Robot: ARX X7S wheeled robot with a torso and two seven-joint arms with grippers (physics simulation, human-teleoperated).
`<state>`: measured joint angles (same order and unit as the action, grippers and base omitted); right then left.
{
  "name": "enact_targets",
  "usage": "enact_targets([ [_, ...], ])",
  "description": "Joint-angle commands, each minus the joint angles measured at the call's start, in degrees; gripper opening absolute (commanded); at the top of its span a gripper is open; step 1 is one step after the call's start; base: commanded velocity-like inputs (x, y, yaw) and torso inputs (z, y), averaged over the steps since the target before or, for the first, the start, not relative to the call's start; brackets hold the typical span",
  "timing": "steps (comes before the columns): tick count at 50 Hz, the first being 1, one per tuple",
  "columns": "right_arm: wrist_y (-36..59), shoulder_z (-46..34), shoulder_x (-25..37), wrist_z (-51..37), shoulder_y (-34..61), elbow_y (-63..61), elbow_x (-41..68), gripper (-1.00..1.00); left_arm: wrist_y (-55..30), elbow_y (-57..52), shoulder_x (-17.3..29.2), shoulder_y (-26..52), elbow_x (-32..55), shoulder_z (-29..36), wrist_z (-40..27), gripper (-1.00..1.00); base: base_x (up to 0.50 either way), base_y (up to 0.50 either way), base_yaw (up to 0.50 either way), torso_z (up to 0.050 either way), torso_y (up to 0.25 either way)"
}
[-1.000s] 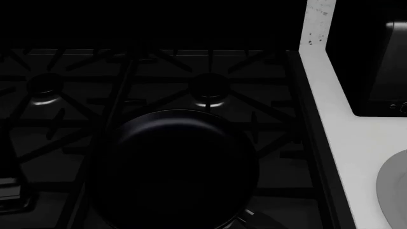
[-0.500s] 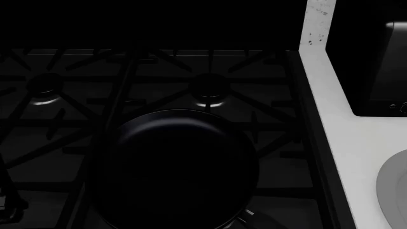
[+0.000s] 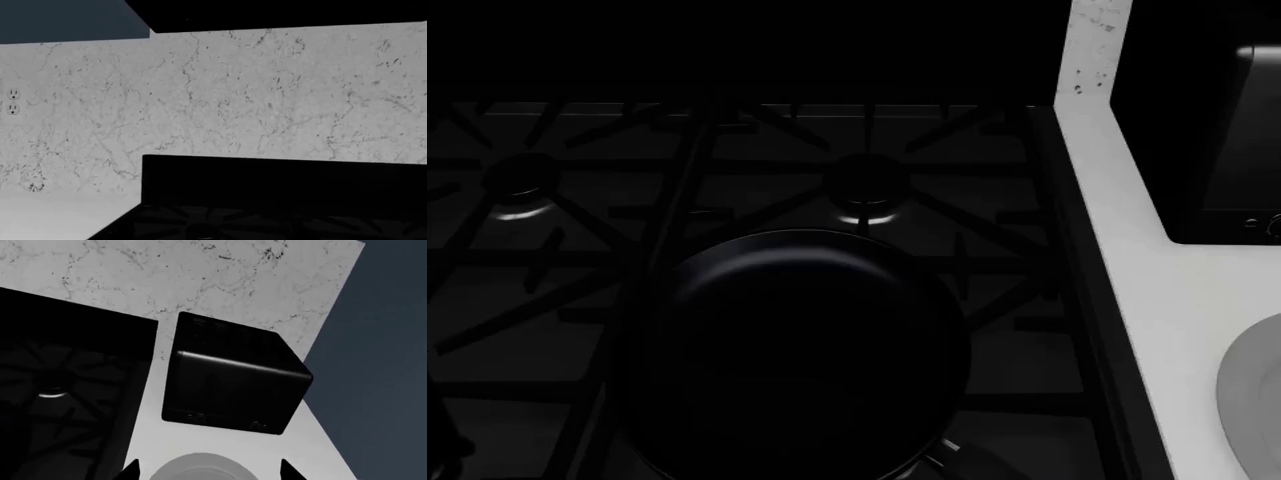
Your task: Pick the mango from the pan and place it on the plate.
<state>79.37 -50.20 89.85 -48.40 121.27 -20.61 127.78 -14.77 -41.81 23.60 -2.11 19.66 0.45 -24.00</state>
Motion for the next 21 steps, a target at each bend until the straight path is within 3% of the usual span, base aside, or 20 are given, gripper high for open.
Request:
enact_targets([
  [1, 3.2, 7.0, 0.1, -18.0, 4.7, -3.4, 21.7, 1.00, 0.5, -1.1, 0.1, -1.0, 0.0, 0.1, -0.3, 1.00, 0.00, 0.00, 0.00, 0.000, 0.000],
  [8, -1.3, 9.8, 0.1, -27.9, 6.0, -10.4, 32.0, 1.00, 0.6, -1.1, -0.1, -1.2, -0.1, 0.7, -0.4, 1.00, 0.00, 0.00, 0.00, 0.000, 0.000],
  [21, -14.5, 13.0, 0.1, -32.6, 6.2, -22.8, 37.5, 1.00, 0.9, -1.1, 0.0, -1.7, -0.1, 0.9, -0.5, 1.00, 0.00, 0.00, 0.00, 0.000, 0.000],
])
